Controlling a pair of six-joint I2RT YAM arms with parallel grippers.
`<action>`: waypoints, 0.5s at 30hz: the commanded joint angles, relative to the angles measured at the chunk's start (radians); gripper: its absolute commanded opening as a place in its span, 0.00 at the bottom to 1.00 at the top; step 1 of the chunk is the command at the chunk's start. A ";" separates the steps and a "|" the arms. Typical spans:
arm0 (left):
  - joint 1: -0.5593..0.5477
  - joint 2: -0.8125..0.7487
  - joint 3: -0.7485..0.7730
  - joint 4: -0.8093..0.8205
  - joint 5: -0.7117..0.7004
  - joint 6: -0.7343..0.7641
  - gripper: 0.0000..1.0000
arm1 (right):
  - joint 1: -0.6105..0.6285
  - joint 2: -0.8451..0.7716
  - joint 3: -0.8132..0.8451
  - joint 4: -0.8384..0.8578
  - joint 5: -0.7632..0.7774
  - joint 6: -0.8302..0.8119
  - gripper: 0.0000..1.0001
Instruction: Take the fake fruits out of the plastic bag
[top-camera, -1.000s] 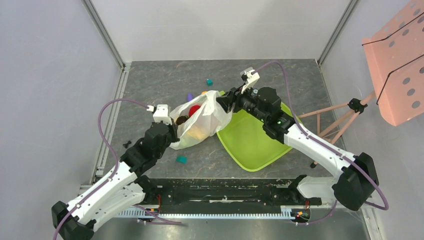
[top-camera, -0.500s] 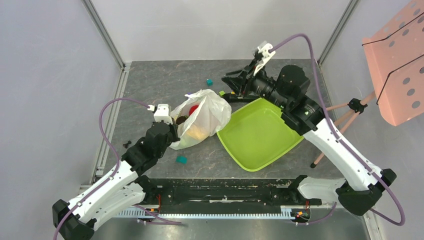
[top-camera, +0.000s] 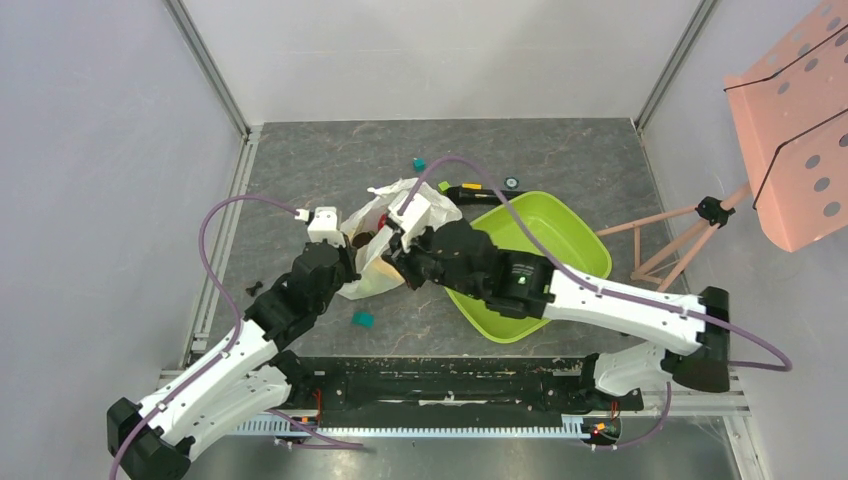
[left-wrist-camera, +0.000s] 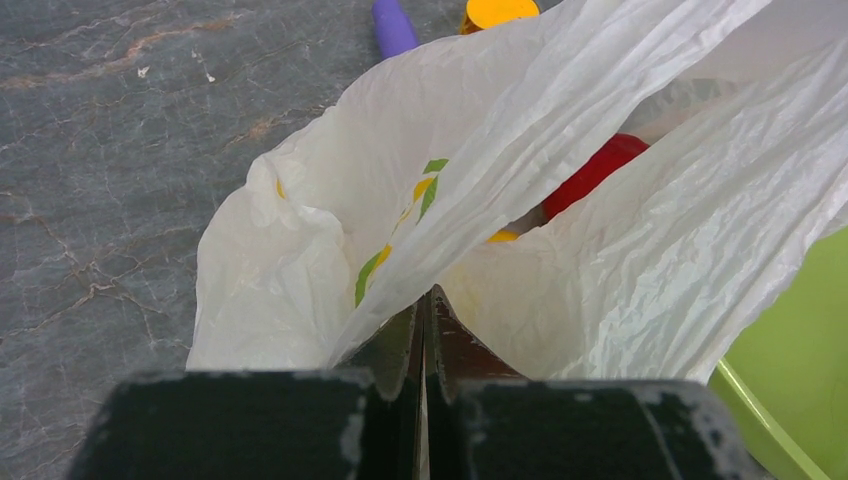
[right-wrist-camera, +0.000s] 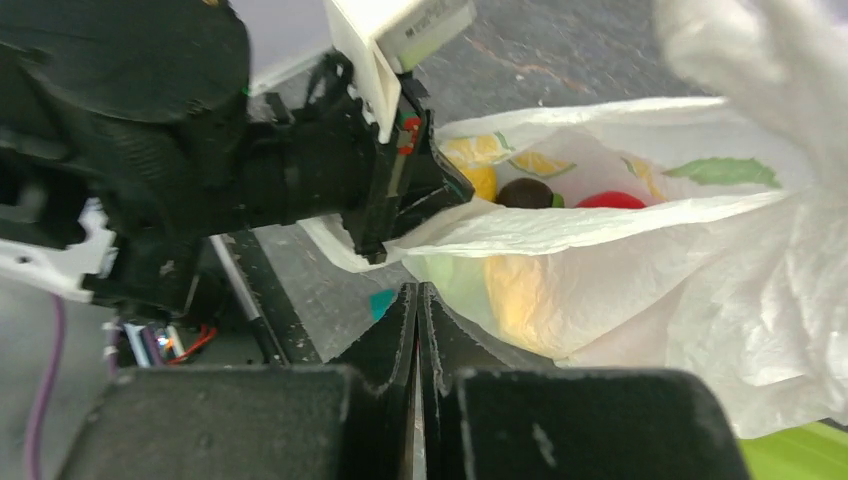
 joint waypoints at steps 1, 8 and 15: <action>0.007 -0.012 -0.016 0.044 -0.024 -0.041 0.02 | 0.028 0.047 -0.014 0.152 0.196 -0.009 0.00; 0.010 -0.027 -0.018 0.024 -0.047 -0.051 0.02 | 0.028 0.213 0.104 0.137 0.286 -0.063 0.00; 0.015 -0.020 -0.024 0.027 -0.038 -0.058 0.02 | 0.028 0.375 0.289 0.022 0.331 -0.163 0.00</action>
